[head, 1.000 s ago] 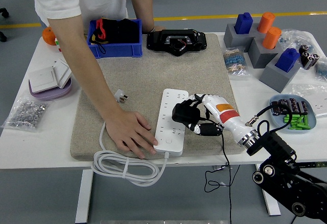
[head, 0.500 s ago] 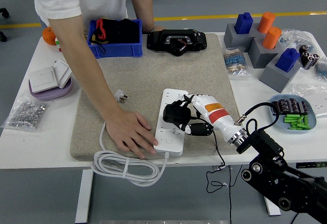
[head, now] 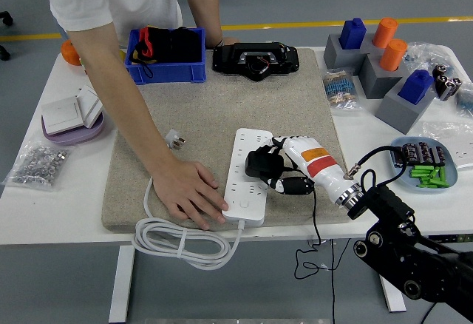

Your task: Press the white button,pick up the black plug,place it near the board,insert it into the board

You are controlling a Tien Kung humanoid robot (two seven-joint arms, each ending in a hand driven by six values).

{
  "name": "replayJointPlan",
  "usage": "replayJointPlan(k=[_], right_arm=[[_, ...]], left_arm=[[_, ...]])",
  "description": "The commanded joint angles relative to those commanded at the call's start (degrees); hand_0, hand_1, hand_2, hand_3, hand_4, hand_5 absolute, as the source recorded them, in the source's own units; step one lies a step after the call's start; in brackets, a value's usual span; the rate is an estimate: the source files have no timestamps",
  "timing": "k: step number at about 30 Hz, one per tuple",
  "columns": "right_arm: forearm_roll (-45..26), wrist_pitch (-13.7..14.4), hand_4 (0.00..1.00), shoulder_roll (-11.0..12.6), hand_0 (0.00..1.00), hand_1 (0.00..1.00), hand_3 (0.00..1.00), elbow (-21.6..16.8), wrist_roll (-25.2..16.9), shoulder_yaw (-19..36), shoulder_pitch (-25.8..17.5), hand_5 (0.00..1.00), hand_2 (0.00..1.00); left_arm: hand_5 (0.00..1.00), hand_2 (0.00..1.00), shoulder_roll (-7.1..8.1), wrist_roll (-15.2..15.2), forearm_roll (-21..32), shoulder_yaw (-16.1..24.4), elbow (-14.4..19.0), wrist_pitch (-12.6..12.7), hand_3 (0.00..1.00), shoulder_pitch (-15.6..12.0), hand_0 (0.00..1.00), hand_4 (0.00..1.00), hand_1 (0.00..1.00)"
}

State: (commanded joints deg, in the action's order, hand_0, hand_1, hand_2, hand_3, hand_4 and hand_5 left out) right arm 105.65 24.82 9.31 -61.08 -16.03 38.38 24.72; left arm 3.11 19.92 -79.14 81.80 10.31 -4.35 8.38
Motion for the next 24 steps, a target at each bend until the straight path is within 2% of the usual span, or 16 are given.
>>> replayJointPlan(k=[20,21,24], right_arm=[[0.63,0.47,0.623,-0.49,0.184,0.145,0.492,1.84,-0.36,-0.39,0.09,0.002,0.276],[0.52,0.38,0.67,-0.46,0.326,0.274,0.53,1.85,-0.16,-0.4,0.09,0.002,0.379],[0.21,0.46,0.67,-0.4,0.326,0.274,0.53,1.85,-0.11,-0.38,0.06,0.002,0.379]], left_arm=[[0.554,0.668,-0.08,-0.02,0.09,-0.11,0.0,-0.02,0.734,-0.06,0.772,0.658,0.709],[0.554,0.667,-0.09,-0.03,0.06,-0.07,0.0,-0.02,0.734,-0.04,0.771,0.657,0.71],[0.554,0.667,-0.08,-0.06,0.12,-0.17,0.0,-0.02,0.734,-0.03,0.771,0.657,0.71]])
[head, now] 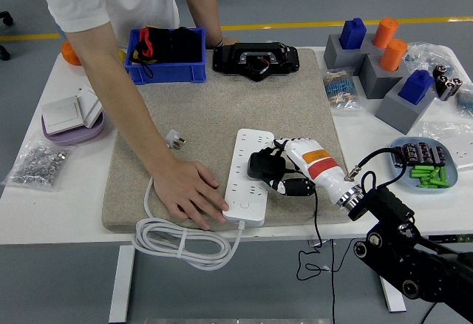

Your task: Press the white button,pick up the black plug,place it near the board,insert it into the board

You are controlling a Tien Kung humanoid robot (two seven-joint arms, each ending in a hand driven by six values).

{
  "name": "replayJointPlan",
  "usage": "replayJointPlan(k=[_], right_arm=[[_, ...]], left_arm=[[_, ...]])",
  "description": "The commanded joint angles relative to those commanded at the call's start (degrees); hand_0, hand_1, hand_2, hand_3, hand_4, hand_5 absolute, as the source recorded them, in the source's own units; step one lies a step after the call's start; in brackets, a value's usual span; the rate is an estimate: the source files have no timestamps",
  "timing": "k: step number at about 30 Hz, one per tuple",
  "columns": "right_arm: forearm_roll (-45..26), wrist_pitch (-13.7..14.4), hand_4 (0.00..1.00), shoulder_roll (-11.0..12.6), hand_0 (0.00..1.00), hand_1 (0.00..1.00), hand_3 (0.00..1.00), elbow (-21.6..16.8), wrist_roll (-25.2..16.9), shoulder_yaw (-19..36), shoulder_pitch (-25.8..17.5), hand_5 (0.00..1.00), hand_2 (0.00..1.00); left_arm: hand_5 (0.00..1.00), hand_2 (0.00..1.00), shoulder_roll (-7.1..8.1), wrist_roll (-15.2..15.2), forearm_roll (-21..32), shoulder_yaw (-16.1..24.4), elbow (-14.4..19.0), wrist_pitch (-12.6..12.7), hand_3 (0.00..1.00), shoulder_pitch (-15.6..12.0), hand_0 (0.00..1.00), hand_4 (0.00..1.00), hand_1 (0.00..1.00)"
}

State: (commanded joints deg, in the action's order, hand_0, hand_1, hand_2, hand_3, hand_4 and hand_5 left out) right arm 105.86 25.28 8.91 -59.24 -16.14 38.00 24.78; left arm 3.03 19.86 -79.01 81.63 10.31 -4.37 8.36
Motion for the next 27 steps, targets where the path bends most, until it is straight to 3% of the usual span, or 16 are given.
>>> replayJointPlan(k=[2,3,8,9,14,15,27], right_arm=[[-0.02,0.1,0.67,0.01,0.326,0.274,0.53,0.01,-0.1,0.05,0.0,0.002,0.379],[-0.03,0.11,0.725,0.01,0.442,0.44,0.58,0.0,-0.14,0.1,0.01,0.002,0.491],[-0.23,-0.02,0.725,-0.01,0.442,0.44,0.58,-0.14,-0.01,0.06,-0.01,0.002,0.491],[-0.29,-0.1,0.787,-0.01,0.488,0.517,0.6,-0.17,0.03,0.05,-0.01,0.002,0.541],[-1.01,-0.94,0.787,0.01,0.488,0.517,0.6,-0.37,0.5,-0.01,-0.05,0.002,0.541],[-1.21,-1.09,0.9,0.04,0.612,0.636,0.659,-0.39,0.56,-0.04,-0.05,0.049,0.622],[-1.14,-1.84,0.956,0.11,0.676,0.705,0.694,-0.39,1.12,-0.35,0.03,0.109,0.68]], left_arm=[[0.554,0.667,0.01,0.05,-0.08,0.05,0.0,-0.01,0.734,0.0,0.771,0.657,0.71],[0.554,0.667,0.02,0.04,-0.06,0.05,0.0,-0.01,0.734,0.0,0.771,0.657,0.71],[0.554,0.667,0.02,0.04,-0.02,0.04,0.0,-0.01,0.734,0.02,0.771,0.657,0.71],[0.553,0.668,0.02,0.04,0.0,0.02,0.0,-0.01,0.734,0.02,0.771,0.657,0.712],[0.553,0.668,0.03,0.05,-0.07,0.07,0.0,-0.02,0.734,0.01,0.771,0.657,0.712],[0.554,0.667,0.02,0.05,-0.05,0.07,0.0,-0.02,0.734,0.0,0.771,0.658,0.709],[0.551,0.668,0.02,0.06,-0.09,0.1,0.0,-0.05,0.734,0.06,0.771,0.657,0.711]])
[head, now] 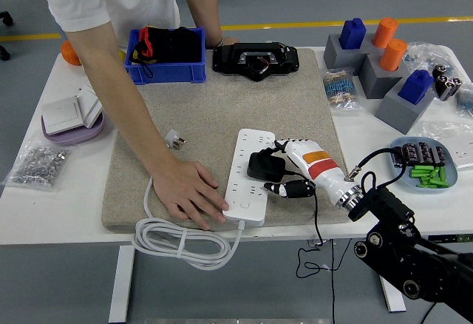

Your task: Press the white button,pick up the black plug,place it near the board,insert it into the board

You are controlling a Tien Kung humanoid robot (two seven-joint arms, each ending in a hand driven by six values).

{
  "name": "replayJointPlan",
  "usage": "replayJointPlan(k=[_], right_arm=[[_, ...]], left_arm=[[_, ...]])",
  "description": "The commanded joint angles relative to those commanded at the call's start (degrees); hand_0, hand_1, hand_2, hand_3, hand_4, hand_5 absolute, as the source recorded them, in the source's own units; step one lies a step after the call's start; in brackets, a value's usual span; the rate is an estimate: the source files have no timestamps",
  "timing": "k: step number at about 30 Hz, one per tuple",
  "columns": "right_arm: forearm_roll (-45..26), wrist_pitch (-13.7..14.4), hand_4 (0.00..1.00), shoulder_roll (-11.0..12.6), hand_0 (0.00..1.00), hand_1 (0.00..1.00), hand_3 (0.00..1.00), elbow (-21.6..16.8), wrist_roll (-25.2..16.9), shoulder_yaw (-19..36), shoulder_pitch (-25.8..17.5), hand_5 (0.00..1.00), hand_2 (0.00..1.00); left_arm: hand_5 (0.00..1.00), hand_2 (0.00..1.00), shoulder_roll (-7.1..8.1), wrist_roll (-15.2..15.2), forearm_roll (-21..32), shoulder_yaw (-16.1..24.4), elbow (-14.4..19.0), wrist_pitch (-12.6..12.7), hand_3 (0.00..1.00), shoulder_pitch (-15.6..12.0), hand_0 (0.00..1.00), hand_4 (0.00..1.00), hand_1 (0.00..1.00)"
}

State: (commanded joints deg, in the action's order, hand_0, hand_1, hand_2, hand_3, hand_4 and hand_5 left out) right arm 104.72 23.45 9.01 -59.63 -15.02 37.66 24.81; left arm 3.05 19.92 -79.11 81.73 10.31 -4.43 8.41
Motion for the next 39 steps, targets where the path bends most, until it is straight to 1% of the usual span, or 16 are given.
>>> replayJointPlan(k=[5,6,16,21,26,29,30,35,36,39], right_arm=[[-0.04,-0.15,0.956,0.0,0.676,0.705,0.694,-0.17,0.17,0.03,0.02,0.109,0.68],[-0.04,-0.14,0.973,-0.01,0.702,0.725,0.703,-0.2,0.17,0.05,0.02,0.131,0.69],[-0.3,-0.16,0.978,0.16,0.699,0.718,0.698,-1.11,-0.59,0.12,-0.24,0.138,0.688],[-0.42,-0.13,0.979,0.36,0.701,0.721,0.691,-2.87,-0.69,0.86,-0.58,0.14,0.689],[-0.21,0.16,0.978,0.9,0.71,0.717,0.678,-6.79,-0.87,2.97,-1.82,0.144,0.683],[-0.99,0.69,0.978,1.46,0.71,0.717,0.678,-8.52,-1.94,3.18,-2.51,0.144,0.683],[-1.2,0.76,0.967,1.63,0.67,0.559,0.608,-8.81,-2.18,3.05,-2.62,0.137,0.535],[-2.06,0.73,0.967,1.91,0.67,0.559,0.608,-8.72,-2.68,1.99,-2.75,0.137,0.535],[-2.21,0.69,0.958,1.82,0.625,0.516,0.583,-8.39,-2.73,1.75,-2.68,0.132,0.511],[-2.51,0.62,0.958,1.58,0.625,0.516,0.583,-7.44,-2.81,1.0,-2.42,0.132,0.511]], left_arm=[[0.551,0.668,0.02,0.01,-0.02,0.02,0.0,0.01,0.734,0.0,0.771,0.657,0.711],[0.553,0.667,0.02,0.01,-0.01,0.01,0.0,0.01,0.734,-0.01,0.772,0.657,0.712],[0.554,0.668,-0.05,-0.03,0.12,-0.09,0.0,-0.02,0.734,-0.02,0.771,0.658,0.71],[0.555,0.668,-0.06,0.0,0.09,-0.08,0.0,-0.03,0.734,-0.06,0.772,0.658,0.711],[0.555,0.667,-0.03,0.03,-0.21,0.13,0.0,-0.03,0.734,-0.03,0.771,0.659,0.711],[0.555,0.667,-0.02,-0.01,-0.09,0.04,0.0,-0.02,0.734,-0.08,0.771,0.659,0.711],[0.555,0.668,-0.02,0.0,-0.18,0.14,0.0,-0.01,0.734,-0.08,0.772,0.66,0.71],[0.555,0.668,-0.07,0.01,-0.08,0.11,0.0,0.0,0.734,-0.06,0.772,0.66,0.71],[0.556,0.667,-0.08,-0.01,0.0,0.04,0.0,-0.01,0.734,-0.04,0.77,0.66,0.71],[0.556,0.667,-0.1,-0.07,0.17,-0.12,0.0,-0.03,0.734,0.03,0.77,0.66,0.71]])
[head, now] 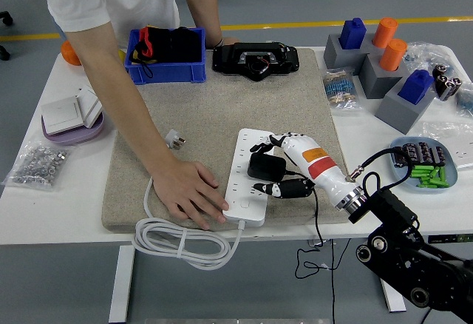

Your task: Press the white button,pick up the black plug,place it near the board,insert it into the board

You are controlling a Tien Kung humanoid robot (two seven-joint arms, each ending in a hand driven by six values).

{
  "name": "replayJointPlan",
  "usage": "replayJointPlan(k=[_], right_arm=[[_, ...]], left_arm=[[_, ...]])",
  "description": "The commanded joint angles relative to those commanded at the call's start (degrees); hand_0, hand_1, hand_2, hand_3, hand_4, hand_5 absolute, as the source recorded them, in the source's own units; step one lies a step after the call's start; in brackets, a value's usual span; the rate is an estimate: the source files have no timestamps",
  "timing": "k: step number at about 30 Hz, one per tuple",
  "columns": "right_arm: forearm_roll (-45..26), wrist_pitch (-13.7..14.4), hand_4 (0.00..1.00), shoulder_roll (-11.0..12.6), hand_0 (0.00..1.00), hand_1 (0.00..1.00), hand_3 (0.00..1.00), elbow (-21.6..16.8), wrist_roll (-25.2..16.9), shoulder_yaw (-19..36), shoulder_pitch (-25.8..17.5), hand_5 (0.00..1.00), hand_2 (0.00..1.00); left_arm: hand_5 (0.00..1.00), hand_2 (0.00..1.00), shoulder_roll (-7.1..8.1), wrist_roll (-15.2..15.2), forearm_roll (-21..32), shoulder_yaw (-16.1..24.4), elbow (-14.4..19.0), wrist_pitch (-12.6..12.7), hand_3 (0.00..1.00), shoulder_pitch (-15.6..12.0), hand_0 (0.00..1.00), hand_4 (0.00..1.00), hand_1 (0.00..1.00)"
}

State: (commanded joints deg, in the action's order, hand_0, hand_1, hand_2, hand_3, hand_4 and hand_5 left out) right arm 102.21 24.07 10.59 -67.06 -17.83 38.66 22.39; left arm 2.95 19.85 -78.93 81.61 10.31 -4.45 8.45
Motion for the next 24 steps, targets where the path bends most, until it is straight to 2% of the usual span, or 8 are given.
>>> replayJointPlan(k=[16,24], right_arm=[[-1.15,-0.72,0.938,-1.21,0.63,0.529,0.582,4.53,0.36,-3.48,1.32,0.139,0.527],[-1.05,-1.26,0.925,-1.05,0.634,0.538,0.582,4.82,0.52,-5.01,1.56,0.134,0.529]], left_arm=[[0.557,0.668,0.04,0.06,-0.27,0.25,0.0,0.01,0.734,-0.08,0.772,0.66,0.71],[0.557,0.667,0.01,0.05,-0.28,0.37,0.0,0.0,0.734,-0.1,0.771,0.66,0.71]])
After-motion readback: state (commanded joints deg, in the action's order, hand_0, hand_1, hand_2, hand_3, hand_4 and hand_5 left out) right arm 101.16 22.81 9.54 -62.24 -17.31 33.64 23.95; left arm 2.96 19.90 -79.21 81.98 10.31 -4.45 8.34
